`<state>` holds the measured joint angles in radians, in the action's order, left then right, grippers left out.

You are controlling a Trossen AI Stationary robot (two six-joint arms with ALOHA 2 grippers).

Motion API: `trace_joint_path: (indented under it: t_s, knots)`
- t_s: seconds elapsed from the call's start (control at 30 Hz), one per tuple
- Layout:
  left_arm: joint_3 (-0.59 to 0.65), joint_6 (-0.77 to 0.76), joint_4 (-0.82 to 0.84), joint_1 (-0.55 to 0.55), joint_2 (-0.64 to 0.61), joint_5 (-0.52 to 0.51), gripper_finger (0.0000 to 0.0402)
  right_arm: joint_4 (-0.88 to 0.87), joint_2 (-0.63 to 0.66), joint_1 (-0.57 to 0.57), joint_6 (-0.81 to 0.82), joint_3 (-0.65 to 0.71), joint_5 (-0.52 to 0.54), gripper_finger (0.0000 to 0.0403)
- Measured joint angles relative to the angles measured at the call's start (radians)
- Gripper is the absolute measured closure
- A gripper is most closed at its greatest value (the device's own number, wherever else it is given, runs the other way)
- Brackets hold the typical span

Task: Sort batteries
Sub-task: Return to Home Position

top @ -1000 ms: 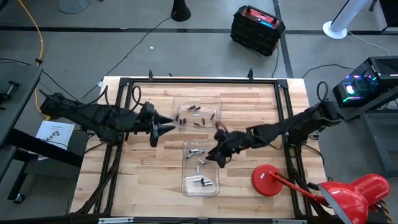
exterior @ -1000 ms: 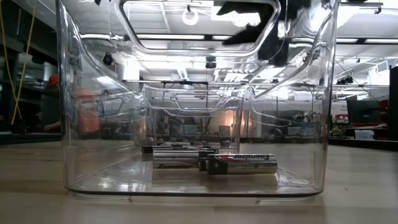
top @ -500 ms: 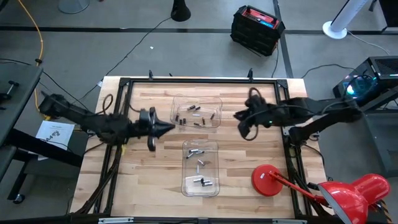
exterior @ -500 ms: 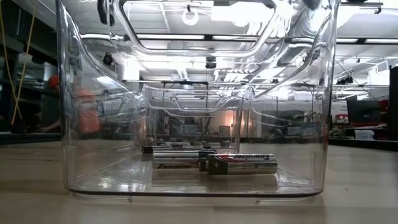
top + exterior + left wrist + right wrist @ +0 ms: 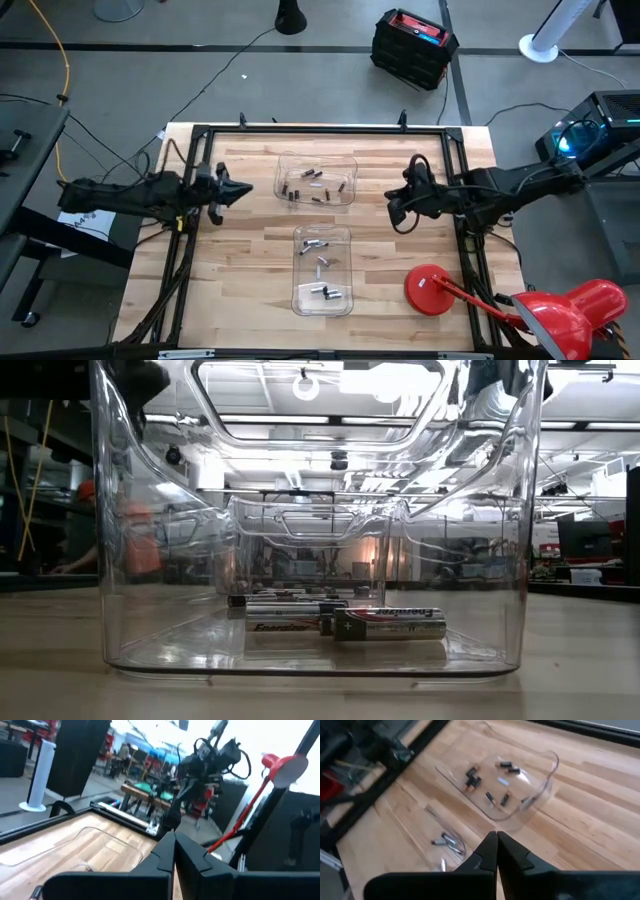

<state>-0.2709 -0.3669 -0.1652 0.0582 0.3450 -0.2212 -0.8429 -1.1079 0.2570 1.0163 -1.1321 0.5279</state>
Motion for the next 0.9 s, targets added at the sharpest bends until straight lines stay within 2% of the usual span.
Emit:
trace_joint_path:
  t_s: [0.13, 0.3, 0.5, 0.57, 0.67, 0.77, 0.9]
  knots:
    - [0.116, -0.040, -0.072, 0.000, -0.081, -0.027, 0.0401, 0.043, 0.005, 0.007, 0.004, 0.002, 0.024, 0.0402]
    - [0.261, -0.115, -0.194, 0.000, -0.095, -0.107, 0.0401, 0.030, 0.010, 0.032, 0.004, 0.002, 0.032, 0.0402]
    - [0.256, -0.133, -0.177, 0.000, -0.095, -0.114, 0.0401, -0.035, 0.012, 0.054, -0.025, 0.012, 0.084, 0.0403]
    - [0.257, -0.132, -0.167, 0.000, -0.095, -0.114, 0.0401, -0.034, 0.048, 0.051, -0.008, 0.081, 0.087, 0.0403]
    - [0.257, -0.137, -0.162, 0.000, -0.095, -0.106, 0.0401, 0.162, 0.157, 0.036, -0.002, 0.282, 0.042, 0.0403]
    - [0.257, -0.137, -0.159, 0.000, -0.095, -0.105, 0.0401, 0.498, 0.291, 0.008, -0.079, 0.532, -0.023, 0.0403]
    - [0.257, -0.136, -0.152, 0.000, -0.095, -0.105, 0.0401, 0.998, 0.427, -0.106, -0.260, 0.832, -0.101, 0.0403]
